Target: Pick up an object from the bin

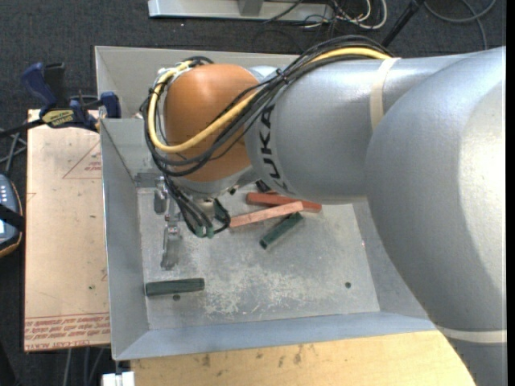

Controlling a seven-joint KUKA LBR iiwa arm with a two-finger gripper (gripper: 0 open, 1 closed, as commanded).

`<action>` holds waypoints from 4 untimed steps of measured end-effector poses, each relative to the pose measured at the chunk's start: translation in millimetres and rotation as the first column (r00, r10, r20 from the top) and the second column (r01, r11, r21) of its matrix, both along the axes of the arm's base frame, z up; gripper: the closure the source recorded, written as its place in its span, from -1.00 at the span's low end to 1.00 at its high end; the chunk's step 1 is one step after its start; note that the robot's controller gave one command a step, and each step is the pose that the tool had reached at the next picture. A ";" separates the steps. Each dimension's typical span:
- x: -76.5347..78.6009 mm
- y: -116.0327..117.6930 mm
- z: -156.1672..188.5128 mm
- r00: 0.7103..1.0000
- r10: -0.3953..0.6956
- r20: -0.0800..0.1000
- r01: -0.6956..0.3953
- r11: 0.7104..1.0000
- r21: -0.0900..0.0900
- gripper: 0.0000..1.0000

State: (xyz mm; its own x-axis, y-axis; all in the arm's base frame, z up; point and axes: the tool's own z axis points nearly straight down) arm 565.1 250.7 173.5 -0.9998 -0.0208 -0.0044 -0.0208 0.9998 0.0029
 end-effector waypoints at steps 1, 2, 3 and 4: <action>-4.6 -0.6 -16.1 1.000 0.006 -0.001 -0.006 1.000 0.000 -1.00; -11.0 -34.9 -73.1 0.963 0.268 -0.003 -0.268 0.963 -0.001 -1.00; -60.2 -8.7 -103.7 0.956 0.293 -0.006 -0.293 0.956 -0.001 1.00; -60.1 -8.9 -103.8 0.956 0.293 -0.005 -0.293 0.956 -0.001 1.00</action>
Offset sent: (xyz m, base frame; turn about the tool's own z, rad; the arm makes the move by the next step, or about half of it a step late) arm -0.0043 -0.0594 -0.1035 -0.3637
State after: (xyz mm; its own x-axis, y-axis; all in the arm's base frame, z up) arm 505.0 241.9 69.7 -0.9499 -0.3124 0.0011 -0.3124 0.9499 0.0018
